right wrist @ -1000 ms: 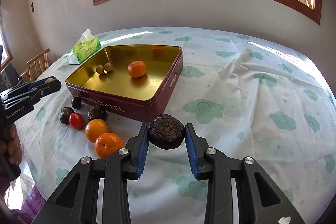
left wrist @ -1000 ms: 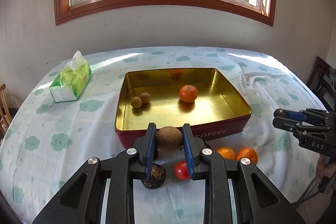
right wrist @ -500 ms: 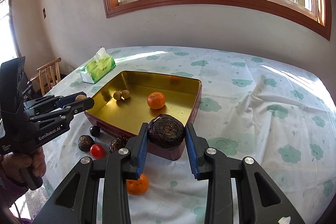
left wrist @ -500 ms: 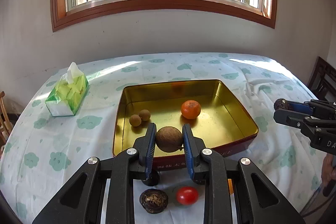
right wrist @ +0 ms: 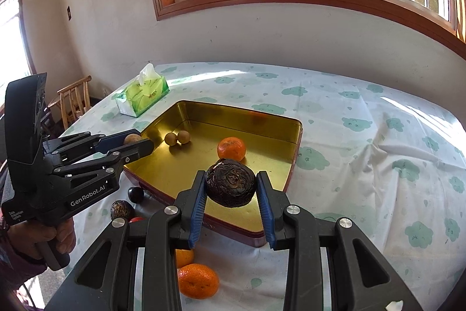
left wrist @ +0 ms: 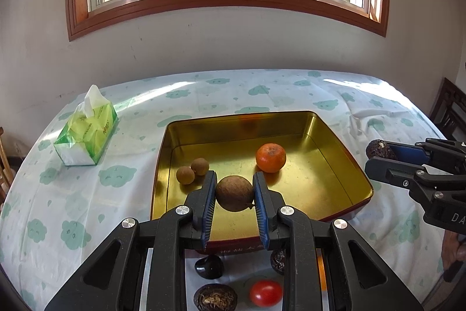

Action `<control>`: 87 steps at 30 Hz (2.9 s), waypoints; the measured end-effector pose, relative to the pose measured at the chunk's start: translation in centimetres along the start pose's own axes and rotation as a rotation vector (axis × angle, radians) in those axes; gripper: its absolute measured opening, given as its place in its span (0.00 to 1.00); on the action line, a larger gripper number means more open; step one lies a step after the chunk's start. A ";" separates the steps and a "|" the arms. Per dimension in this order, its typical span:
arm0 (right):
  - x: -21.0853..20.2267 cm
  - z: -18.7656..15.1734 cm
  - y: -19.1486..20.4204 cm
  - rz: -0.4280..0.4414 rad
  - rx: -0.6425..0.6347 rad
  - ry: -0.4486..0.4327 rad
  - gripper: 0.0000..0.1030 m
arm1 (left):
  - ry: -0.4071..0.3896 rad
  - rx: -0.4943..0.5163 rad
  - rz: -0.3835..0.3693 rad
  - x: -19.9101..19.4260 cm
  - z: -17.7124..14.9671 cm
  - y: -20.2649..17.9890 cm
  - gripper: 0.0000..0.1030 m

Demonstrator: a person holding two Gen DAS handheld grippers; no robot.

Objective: Organize fruits
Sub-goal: 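Lift the held fruits and carry both tools over the tin, then lower the mangosteen into the tin and open the right tool while the left releases the kiwi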

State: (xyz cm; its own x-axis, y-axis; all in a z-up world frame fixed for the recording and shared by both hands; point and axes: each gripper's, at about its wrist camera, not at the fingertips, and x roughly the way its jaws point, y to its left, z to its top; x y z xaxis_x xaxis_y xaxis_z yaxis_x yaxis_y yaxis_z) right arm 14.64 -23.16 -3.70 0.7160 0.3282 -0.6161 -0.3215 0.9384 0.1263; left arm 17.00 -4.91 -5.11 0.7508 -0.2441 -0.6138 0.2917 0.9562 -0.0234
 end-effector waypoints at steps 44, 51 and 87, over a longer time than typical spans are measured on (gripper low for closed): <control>7.8 1.8 -0.8 0.007 0.026 0.093 0.30 | 0.065 -0.025 -0.002 5.8 1.6 2.8 0.25; 8.6 1.6 -0.9 0.007 0.030 0.109 0.30 | 0.069 -0.016 0.002 6.2 1.7 2.8 0.25; 10.5 1.9 -0.6 0.004 0.021 0.130 0.30 | 0.087 0.006 0.015 8.2 2.1 3.2 0.25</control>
State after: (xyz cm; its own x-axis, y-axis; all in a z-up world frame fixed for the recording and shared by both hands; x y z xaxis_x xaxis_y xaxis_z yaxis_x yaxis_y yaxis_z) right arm 23.52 -20.08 -8.72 0.6278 0.3162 -0.7112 -0.3100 0.9398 0.1441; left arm 25.28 -4.22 -8.58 0.7009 -0.2149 -0.6801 0.2845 0.9586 -0.0097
